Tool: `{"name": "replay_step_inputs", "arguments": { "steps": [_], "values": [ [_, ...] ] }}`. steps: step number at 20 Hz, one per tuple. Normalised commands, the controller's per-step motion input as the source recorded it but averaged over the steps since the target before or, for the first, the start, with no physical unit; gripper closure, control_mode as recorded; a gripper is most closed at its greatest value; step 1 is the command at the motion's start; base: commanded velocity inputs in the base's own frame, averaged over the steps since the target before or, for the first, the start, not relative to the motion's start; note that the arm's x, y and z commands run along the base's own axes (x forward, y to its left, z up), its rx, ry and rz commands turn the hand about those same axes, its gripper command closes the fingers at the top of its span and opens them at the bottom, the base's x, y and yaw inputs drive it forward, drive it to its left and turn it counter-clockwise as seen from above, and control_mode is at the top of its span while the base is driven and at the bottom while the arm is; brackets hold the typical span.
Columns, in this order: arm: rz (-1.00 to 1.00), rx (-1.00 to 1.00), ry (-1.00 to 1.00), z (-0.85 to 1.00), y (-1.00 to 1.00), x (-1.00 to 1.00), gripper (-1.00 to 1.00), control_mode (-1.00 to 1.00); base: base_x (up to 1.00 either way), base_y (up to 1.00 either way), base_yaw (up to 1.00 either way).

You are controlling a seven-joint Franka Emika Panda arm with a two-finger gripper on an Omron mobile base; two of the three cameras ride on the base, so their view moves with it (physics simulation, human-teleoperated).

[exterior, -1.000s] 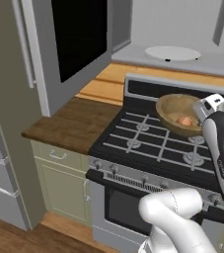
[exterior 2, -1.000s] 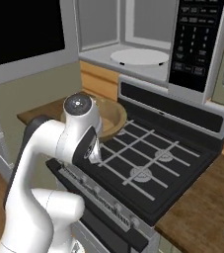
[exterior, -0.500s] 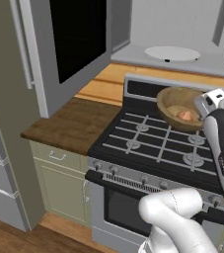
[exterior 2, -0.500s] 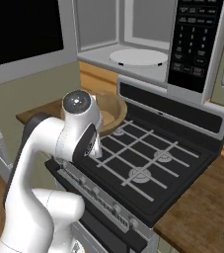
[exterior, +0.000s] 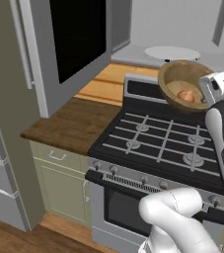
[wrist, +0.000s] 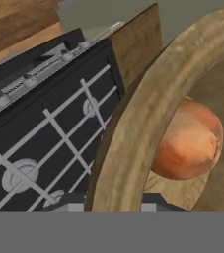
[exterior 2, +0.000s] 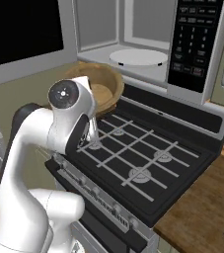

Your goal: Pick the onion from the sink and place it in the bowl. Then pick the bowl and place it in the microwave. Then close the microwave door and press the start button.

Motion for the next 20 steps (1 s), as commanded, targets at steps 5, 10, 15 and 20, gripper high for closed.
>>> {"name": "replay_step_inputs", "arguments": {
  "steps": [5,10,15,20],
  "values": [
    [-0.01,0.0,-0.04,0.79,0.0,0.2,1.0,-1.0,0.0,0.0,0.0],
    [-0.1,0.0,-0.18,0.57,0.0,0.55,1.0,-1.0,0.0,0.0,0.0],
    [-0.15,0.0,-0.13,0.38,-0.05,0.93,1.0,-1.0,0.0,0.0,0.0],
    [-0.07,0.01,-0.01,0.1,-0.24,0.99,1.0,-1.0,0.0,0.0,0.0]
  ]
}}
